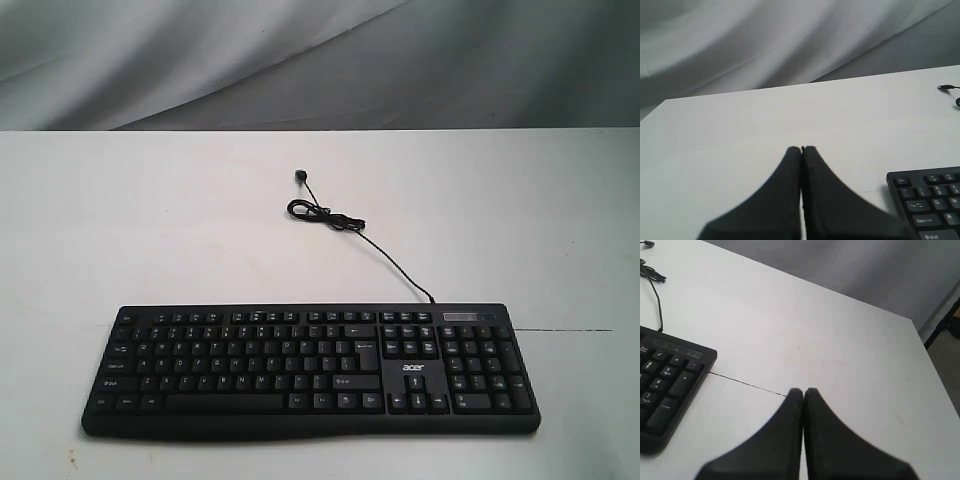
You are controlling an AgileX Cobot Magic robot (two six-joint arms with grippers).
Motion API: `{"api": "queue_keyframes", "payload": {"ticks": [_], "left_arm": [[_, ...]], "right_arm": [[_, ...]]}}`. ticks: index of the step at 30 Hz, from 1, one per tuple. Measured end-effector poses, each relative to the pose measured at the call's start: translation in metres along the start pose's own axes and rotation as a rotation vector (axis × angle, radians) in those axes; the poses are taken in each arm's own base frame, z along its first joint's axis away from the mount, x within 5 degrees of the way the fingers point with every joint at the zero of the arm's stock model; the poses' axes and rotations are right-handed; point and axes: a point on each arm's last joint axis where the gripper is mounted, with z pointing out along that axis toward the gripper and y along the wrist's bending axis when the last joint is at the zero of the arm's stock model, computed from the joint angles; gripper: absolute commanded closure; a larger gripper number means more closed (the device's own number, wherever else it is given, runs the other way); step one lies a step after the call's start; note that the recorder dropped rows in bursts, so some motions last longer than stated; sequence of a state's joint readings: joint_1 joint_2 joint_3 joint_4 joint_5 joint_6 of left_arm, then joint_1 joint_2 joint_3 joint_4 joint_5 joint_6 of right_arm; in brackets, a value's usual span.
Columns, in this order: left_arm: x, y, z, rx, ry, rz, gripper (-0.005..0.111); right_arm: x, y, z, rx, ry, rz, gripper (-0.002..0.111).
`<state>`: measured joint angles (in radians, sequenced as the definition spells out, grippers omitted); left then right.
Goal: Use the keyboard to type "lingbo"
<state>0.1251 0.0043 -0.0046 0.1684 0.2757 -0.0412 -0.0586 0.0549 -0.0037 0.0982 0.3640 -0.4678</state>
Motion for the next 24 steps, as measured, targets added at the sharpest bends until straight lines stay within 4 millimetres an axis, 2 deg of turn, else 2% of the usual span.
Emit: {"api": "queue_keyframes", "payload": {"ticks": [24], "left_arm": [[0.0000, 0.0000, 0.0000, 0.000, 0.000, 0.000, 0.107]], "right_arm": [[-0.0026, 0.0008, -0.0020, -0.023, 0.012, 0.033, 0.108]]}}
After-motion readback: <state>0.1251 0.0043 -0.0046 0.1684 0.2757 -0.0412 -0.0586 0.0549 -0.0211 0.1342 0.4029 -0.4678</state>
